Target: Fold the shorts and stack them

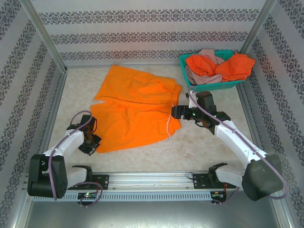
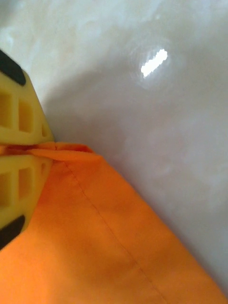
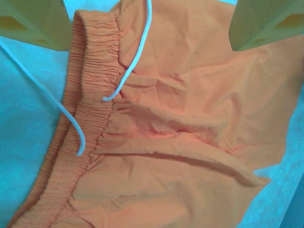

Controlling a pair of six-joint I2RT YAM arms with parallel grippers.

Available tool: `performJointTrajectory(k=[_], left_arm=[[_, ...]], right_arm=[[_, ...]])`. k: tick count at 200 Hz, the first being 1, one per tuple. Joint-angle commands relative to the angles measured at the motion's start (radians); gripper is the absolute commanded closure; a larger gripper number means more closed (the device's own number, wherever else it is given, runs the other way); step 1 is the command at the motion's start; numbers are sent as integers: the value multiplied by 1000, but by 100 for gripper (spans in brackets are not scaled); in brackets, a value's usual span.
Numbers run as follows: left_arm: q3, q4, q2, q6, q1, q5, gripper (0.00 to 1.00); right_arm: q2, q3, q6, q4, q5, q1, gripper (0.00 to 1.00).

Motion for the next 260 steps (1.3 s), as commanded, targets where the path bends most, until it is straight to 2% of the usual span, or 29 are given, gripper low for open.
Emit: performJointTrajectory(k=[1,10,33,63,82,97,140,189,225,260], left_arm=[[51,14,-49,63,8,-16,96],[72,3,-74,79,8,-21,100],[115,-11,-137,112,8,-21,100],[148,-18,-181,140,8,-15,100],[162,-21,-194,157,8,-17,100],[163,-9,-202,165,8,-10,100],[159,19,-199,194,7,-19,100],[128,61,-189,196,8,-10,100],[112,76,-179,193,8,-12,100],[124,75,-174,196,9,-32,100]], right_arm=[[0,14,-187,-58,-39,19,15],[-3,28,-295,-93,-10,45,15],[11,51,-561,-173,140,144,13],[94,88,-876,-296,301,203,13],[166,86,-1044,-314,443,224,20],[207,68,-1135,-275,480,229,24],[262,1,-1274,-83,457,237,31],[347,-13,-1346,-31,444,252,38],[385,-21,-1385,-37,465,253,50],[424,-35,-1390,6,499,253,70]])
